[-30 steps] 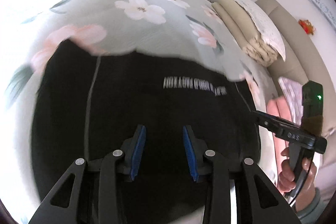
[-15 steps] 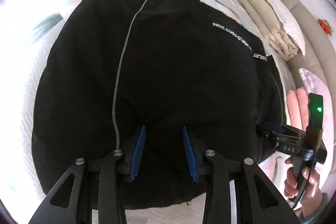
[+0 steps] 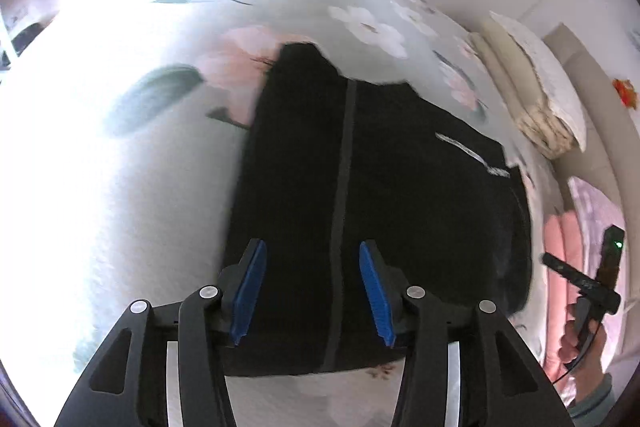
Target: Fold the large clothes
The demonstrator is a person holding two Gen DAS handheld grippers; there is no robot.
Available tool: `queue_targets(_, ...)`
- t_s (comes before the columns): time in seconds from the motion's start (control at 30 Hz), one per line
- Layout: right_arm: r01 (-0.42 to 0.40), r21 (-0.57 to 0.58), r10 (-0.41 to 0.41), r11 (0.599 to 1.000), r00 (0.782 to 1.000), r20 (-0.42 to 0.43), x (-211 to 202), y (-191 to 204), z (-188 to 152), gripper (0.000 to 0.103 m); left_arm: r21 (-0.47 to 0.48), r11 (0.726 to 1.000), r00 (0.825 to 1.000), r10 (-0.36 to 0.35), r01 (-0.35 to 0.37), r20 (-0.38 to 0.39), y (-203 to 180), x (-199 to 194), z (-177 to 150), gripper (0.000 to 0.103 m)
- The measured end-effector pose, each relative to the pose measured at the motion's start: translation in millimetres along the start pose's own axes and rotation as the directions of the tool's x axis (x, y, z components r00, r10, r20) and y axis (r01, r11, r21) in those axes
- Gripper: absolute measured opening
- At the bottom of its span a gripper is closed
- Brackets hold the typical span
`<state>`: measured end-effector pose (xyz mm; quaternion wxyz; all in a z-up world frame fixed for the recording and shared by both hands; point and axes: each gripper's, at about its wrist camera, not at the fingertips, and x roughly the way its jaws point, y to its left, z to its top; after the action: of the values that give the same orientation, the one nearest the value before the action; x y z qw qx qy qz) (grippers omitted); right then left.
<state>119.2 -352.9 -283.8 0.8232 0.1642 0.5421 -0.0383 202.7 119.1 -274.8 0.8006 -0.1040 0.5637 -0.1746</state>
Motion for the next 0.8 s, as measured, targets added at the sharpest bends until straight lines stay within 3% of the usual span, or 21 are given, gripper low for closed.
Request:
queue_targets(0.13,0.040,0.038,-0.041,0.998,0.999,0.014,0.8,-46.0,16.1,0.092,-0.094,0.994,0.998,-0.058,0.058,0.001,36.7,4.0,14.7,0.056)
queue_targets(0.23,0.053,0.069,-0.051,0.996,0.998,-0.028,18.8,-80.5,35.3,0.092,-0.213,0.965,0.988,-0.148,0.152,0.036,71.1,12.9,22.7,0.067)
queue_targets(0.37,-0.034,0.132,0.044,0.991,0.996,-0.079,55.9,-107.0,48.0,0.092,-0.302,0.904,0.943,-0.330,0.302,-0.045,91.6,51.8,28.0,0.070)
queue_targets(0.43,-0.105,0.180,0.122,0.978,0.989,-0.087,68.6,-118.6,50.4,0.092,-0.320,0.894,0.931,-0.356,0.313,-0.085,90.1,72.0,28.7,0.070)
queue_targets(0.53,-0.244,0.264,0.276,0.933,0.957,-0.091,87.9,-137.3,51.3,0.093,-0.339,0.897,0.926,-0.347,0.283,-0.146,91.9,97.9,28.3,0.071)
queue_targets(0.63,-0.324,0.280,0.368,0.904,0.921,-0.123,101.6,-143.4,49.9,0.094,-0.348,0.875,0.901,-0.406,0.336,-0.153,89.5,111.0,28.4,0.075)
queue_targets(0.7,-0.366,0.277,0.418,0.888,0.895,-0.158,112.6,-142.5,49.2,0.096,-0.338,0.860,0.873,-0.455,0.382,-0.173,83.3,119.3,29.5,0.075)
queue_targets(0.8,-0.389,0.261,0.440,0.883,0.880,-0.179,120.5,-134.3,49.0,0.102,-0.338,0.837,0.828,-0.516,0.431,-0.220,72.2,137.2,30.2,0.075)
